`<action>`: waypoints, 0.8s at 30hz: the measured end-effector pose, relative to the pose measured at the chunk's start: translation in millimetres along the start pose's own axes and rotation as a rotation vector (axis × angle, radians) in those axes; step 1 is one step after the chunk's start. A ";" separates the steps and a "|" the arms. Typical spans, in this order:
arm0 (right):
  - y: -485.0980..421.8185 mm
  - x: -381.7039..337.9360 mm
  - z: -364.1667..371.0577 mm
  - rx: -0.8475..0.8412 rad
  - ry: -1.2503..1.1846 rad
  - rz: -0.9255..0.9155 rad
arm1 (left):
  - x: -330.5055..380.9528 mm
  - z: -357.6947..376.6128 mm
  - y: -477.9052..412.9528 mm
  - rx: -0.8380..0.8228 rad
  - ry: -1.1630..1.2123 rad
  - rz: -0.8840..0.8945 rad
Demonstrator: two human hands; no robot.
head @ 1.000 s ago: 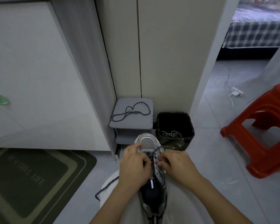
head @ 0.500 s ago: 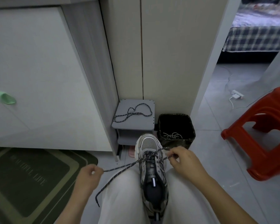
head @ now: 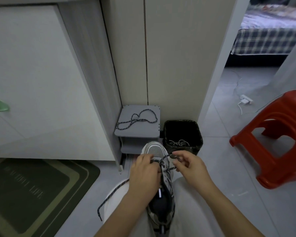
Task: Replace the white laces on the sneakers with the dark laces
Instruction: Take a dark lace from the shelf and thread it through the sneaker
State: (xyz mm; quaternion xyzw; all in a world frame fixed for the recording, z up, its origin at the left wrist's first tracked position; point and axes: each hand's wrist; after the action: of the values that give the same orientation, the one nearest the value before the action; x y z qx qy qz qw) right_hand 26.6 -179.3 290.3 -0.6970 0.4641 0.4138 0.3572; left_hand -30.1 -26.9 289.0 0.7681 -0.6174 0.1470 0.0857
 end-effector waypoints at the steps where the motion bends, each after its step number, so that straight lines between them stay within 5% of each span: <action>1: -0.7 0.3 -0.2 0.008 0.018 0.005 | 2.1 -0.3 -2.1 -0.006 -0.034 -0.019; 14: 1.0 5.8 18.4 -0.148 0.211 0.036 | -55.5 -50.4 10.3 0.170 0.240 -0.264; 18: 1.3 4.1 22.7 -0.163 0.175 0.020 | -87.7 -50.7 31.4 0.059 0.329 -0.467; 24: -0.1 3.0 24.3 -0.189 0.194 0.009 | -99.9 -46.1 45.7 -0.059 0.307 -0.524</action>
State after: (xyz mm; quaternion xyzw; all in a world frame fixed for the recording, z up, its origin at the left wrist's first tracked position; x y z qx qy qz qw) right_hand 21.4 -158.9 277.9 -0.7622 0.4585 0.3880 0.2413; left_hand -99.6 69.5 297.0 0.8671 -0.3821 0.2163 0.2354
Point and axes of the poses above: each hand's wrist, its own y-axis away from the middle knuckle, its own z-axis out of the palm, x = y × z, and after that the axes turned 8 degrees about -z, right-handed
